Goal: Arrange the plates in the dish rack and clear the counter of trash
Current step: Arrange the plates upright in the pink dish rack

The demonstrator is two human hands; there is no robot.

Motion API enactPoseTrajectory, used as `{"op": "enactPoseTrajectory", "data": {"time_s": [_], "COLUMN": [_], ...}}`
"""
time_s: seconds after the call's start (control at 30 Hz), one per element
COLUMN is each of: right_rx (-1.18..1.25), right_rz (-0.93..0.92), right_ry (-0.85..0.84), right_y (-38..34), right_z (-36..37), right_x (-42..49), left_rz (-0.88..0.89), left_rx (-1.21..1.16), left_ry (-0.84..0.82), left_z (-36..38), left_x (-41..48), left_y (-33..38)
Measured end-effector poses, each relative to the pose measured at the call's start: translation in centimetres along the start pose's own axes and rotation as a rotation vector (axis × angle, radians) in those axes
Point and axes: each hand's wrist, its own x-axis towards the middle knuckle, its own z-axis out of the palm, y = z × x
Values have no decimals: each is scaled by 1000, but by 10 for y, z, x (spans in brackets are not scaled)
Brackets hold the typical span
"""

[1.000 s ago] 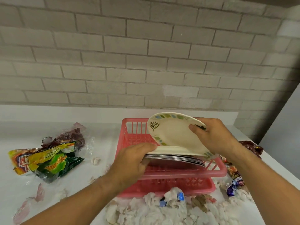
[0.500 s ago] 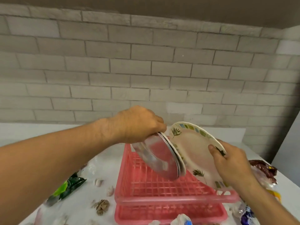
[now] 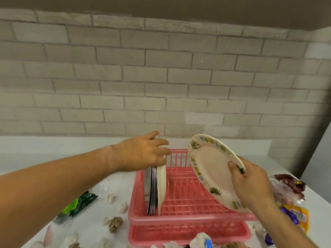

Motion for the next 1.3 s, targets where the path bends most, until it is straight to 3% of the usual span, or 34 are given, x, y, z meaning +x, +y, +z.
{"op": "enactPoseTrajectory", "data": {"time_s": [0.1, 0.17, 0.3, 0.4, 0.43, 0.57, 0.63, 0.8, 0.93, 1.3], "right_rx": [16, 41, 127, 144, 145, 129, 136, 139, 135, 177], "right_rz": [20, 24, 42, 27, 24, 40, 61, 125, 159, 325], "right_ry": [-23, -19, 84, 181, 203, 218, 213, 193, 175, 185], "right_y": [0, -2, -4, -6, -5, 0, 2, 6, 11, 28], "right_z": [2, 1, -12, -23, -24, -14, -5, 12, 19, 21], "right_x": [-1, 1, 6, 13, 15, 17, 13, 5, 1, -3], "left_rz": [-201, -339, -441, -600, -650, -817, -903, -1016, -1028, -1085], "left_rx": [-232, -535, -977, -1246, -1252, -877, -899, -881, -883, -1040], "left_ry": [-32, -89, -198, -141, -106, 126, 169, -32, -73, 165], "left_z": [7, 1, -18, -22, -20, -3, -1, 0, 2, 7], "left_x": [-8, -11, -8, -5, -3, 9, 15, 22, 20, 16], "left_y": [6, 5, -9, -10, -5, 24, 31, 32, 32, 35]}}
